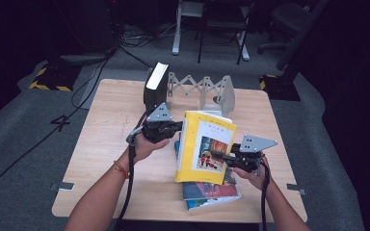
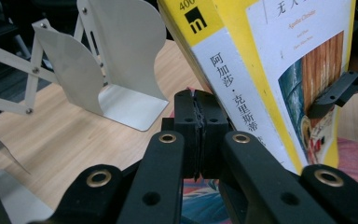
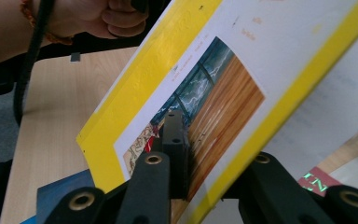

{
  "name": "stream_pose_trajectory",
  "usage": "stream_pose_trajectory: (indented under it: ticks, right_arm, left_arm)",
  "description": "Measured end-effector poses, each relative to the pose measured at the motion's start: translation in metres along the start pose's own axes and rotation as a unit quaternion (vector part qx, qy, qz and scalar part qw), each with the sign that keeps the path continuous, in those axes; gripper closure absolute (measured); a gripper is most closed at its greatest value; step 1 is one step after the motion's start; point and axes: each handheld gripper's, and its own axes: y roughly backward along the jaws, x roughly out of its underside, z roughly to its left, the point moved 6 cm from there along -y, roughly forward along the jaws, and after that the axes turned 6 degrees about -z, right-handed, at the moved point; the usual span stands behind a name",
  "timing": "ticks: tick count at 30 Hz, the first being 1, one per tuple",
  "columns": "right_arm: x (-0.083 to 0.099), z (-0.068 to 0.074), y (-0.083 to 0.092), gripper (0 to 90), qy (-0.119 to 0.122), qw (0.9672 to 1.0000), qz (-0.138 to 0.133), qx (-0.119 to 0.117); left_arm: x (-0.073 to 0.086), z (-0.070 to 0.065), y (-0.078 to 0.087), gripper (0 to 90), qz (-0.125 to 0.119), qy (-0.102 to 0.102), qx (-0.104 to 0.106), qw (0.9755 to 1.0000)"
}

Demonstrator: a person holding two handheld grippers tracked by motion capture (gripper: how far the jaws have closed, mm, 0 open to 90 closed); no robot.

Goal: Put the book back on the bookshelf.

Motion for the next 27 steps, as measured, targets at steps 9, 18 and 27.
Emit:
stream_pose_trajectory:
  ticks: [9,18,27]
  right_arm:
    - [-0.008,-0.003,0.002,84.5,0.028,0.9984,-0.016,0.046]
    - [-0.004,0.016,0.013,86.0,0.072,0.9958,-0.019,0.054]
    - [-0.001,0.031,0.018,86.0,0.095,0.9936,-0.021,0.058]
  left_arm:
    - [-0.015,-0.005,0.007,88.4,-0.02,-0.012,0.007,0.9997]
    - [-0.016,-0.028,0.018,82.5,-0.045,-0.033,0.017,0.9983]
    - [-0.004,-0.041,0.028,70.2,-0.053,-0.037,-0.005,0.9979]
